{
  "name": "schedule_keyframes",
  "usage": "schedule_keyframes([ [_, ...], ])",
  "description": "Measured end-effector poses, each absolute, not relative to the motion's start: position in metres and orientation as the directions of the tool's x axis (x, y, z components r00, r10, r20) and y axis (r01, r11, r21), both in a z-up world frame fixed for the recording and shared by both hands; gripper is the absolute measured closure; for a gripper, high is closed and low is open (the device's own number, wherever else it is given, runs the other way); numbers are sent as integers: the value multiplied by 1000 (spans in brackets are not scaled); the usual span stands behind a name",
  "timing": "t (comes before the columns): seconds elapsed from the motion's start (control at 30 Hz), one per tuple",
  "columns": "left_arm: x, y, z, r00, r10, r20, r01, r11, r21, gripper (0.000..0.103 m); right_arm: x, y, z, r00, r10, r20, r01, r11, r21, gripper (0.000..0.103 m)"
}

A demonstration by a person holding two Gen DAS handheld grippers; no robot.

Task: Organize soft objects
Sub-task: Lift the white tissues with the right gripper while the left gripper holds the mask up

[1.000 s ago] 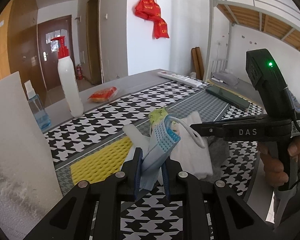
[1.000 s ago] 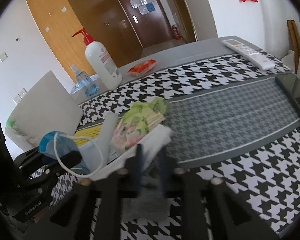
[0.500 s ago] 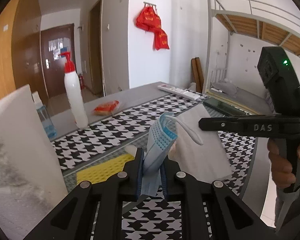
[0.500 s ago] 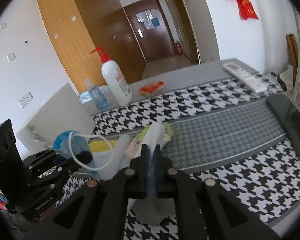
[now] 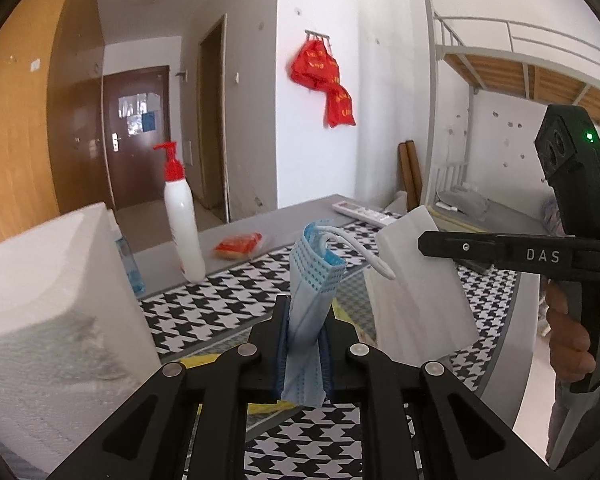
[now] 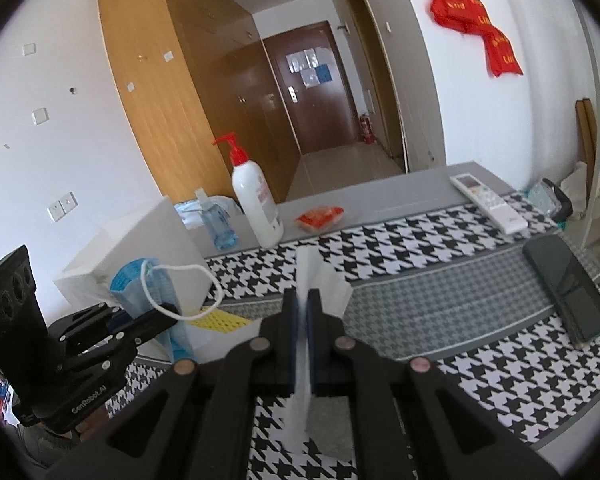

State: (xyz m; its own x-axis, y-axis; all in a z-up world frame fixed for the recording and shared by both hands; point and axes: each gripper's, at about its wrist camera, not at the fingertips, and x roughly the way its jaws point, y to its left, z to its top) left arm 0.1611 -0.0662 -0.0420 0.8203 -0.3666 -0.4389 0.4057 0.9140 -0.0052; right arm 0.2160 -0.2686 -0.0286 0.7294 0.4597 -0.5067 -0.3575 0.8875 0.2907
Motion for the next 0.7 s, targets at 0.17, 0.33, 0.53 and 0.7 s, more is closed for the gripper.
schedule_keyframes([
  [0.17, 158, -66, -33, 835, -355, -420, 395, 919, 8, 89, 211, -264, -19, 741, 461, -487, -370, 887, 276, 96],
  [0.33, 154, -65, -25, 846, -350, -402, 389, 921, 17, 89, 205, -261, -11, 755, 461, -465, -380, 887, 263, 96],
  [0.53, 145, -61, -17, 863, -342, -371, 376, 926, 20, 89, 200, -261, -1, 773, 456, -441, -384, 890, 247, 96],
  [0.7, 140, -63, -9, 877, -333, -347, 369, 929, 40, 89, 198, -259, 4, 778, 460, -428, -393, 888, 240, 96],
])
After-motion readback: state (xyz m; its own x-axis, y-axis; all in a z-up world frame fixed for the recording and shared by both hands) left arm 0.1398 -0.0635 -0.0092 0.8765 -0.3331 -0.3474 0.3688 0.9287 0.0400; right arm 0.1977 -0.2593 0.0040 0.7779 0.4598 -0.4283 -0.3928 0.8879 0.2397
